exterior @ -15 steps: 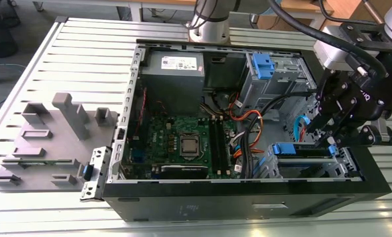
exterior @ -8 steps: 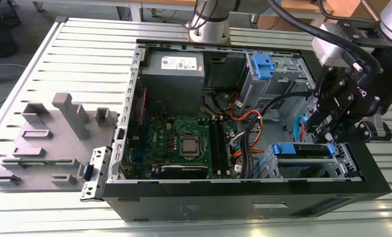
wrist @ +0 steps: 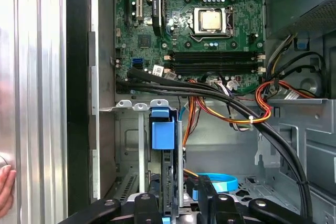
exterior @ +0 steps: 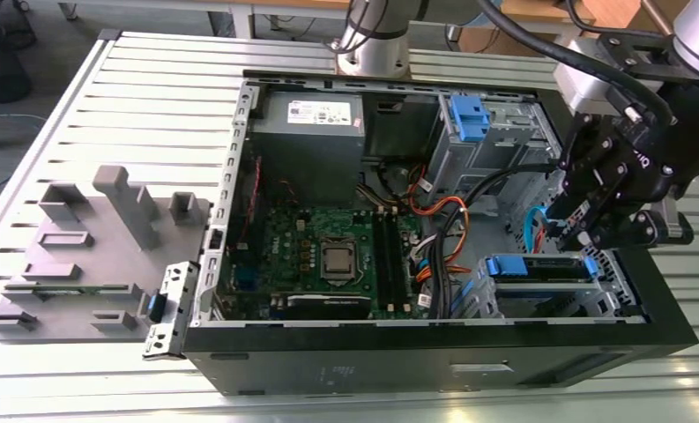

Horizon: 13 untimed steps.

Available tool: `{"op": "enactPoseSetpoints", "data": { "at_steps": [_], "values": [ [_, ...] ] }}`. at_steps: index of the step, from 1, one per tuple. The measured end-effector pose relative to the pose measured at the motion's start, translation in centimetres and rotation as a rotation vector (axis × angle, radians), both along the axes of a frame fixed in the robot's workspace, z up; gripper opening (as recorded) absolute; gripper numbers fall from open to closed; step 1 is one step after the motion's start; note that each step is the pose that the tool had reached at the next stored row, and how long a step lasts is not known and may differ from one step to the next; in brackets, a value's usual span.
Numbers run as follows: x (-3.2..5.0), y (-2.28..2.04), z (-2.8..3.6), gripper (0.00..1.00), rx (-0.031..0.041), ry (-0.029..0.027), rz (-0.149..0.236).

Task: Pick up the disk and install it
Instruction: 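Insert the first disk wire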

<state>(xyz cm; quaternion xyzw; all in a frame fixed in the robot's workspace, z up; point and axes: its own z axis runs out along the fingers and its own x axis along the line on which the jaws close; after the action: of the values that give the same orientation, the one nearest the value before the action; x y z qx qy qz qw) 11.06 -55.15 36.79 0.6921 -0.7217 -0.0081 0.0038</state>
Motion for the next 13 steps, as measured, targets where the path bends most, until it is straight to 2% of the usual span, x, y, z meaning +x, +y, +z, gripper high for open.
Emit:
{"op": "enactPoseSetpoints", "data": {
  "at_steps": [5,11,13],
  "values": [
    [0.43,0.04,-0.51,0.42,-0.0002,0.0,0.0],
    [0.48,0.04,-1.52,0.42,-0.0002,0.0,0.0],
    [0.48,0.04,-1.64,0.42,-0.0004,0.0,0.0]
  ]
}}
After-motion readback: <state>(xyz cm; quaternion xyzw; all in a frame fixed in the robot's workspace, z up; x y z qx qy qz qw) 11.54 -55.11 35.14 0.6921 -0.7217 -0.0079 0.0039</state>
